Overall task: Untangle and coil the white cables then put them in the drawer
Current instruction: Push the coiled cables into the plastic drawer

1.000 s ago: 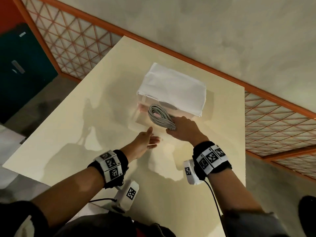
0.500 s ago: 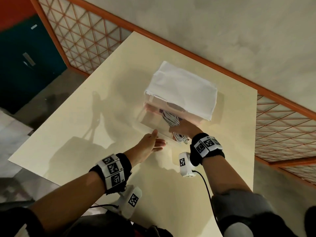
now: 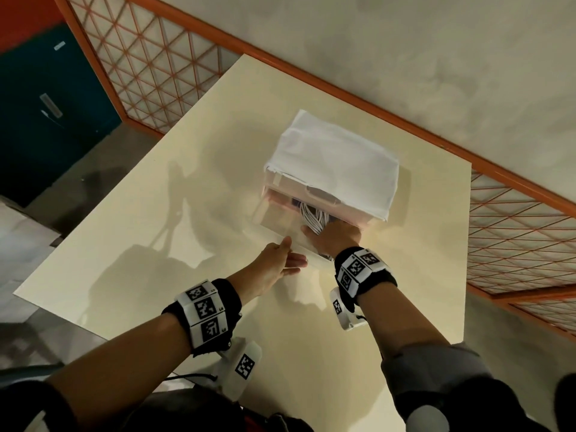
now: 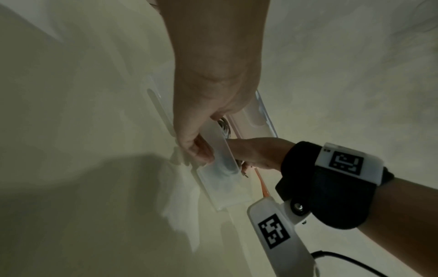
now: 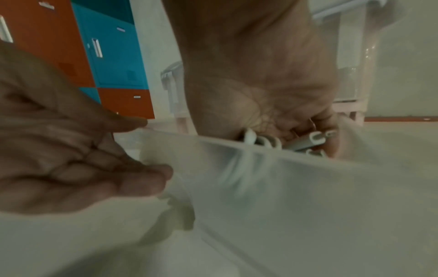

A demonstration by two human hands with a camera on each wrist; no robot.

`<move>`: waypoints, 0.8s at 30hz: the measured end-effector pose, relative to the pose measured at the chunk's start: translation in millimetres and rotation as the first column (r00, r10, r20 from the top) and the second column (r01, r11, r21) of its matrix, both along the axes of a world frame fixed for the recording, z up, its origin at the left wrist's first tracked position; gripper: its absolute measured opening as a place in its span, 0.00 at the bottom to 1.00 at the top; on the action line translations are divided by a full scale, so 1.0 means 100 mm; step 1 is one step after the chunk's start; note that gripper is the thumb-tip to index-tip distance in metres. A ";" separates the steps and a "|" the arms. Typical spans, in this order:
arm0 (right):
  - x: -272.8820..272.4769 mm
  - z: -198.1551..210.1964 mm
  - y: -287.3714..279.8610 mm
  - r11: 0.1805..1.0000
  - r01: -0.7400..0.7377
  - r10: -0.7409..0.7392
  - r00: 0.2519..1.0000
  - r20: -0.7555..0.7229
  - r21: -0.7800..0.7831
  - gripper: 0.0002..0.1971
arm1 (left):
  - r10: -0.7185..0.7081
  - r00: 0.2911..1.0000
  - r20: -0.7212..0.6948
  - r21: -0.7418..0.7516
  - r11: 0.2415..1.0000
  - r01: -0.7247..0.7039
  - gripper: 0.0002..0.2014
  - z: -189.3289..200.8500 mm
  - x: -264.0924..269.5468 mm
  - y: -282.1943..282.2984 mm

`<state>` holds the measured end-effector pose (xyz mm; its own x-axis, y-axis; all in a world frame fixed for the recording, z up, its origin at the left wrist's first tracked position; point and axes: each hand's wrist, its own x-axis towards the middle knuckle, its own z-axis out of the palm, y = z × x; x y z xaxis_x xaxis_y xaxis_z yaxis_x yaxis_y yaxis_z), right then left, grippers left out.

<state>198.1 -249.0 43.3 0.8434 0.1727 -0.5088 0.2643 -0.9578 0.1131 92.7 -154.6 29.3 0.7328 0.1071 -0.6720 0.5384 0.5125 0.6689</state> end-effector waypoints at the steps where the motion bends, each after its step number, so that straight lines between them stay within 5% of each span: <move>1: -0.02 0.01 0.00 0.999 -0.007 0.007 1.000 -0.002 -0.041 0.46 | -0.003 1.000 0.001 0.006 1.000 0.003 0.22 0.00 0.00 0.00; 7: -0.05 -0.01 -0.02 0.996 -0.027 0.029 0.999 0.020 -0.080 0.55 | 0.006 1.000 -0.003 0.020 1.000 -0.006 0.24 -0.01 -0.02 0.00; 17: -0.12 0.08 -0.09 0.973 0.138 -0.129 0.990 -0.061 0.183 0.63 | -0.002 0.999 -0.038 -0.020 1.000 0.002 0.26 0.01 0.00 0.01; 20: -0.24 0.19 -0.21 0.893 0.191 -0.178 0.982 -0.071 0.407 0.51 | 0.018 0.999 -0.042 -0.054 0.998 -0.020 0.25 0.01 0.00 0.01; 24: -0.57 0.27 -0.53 0.808 0.001 -0.135 0.974 0.184 0.590 0.32 | 0.049 0.998 -0.045 -0.112 0.992 -0.054 0.20 0.03 0.02 0.00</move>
<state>141.4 -301.8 70.7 0.9374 0.3175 -0.1432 0.2309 -0.8742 -0.4271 94.5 -154.2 32.6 0.6990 0.0658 -0.7121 0.5357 0.6115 0.5823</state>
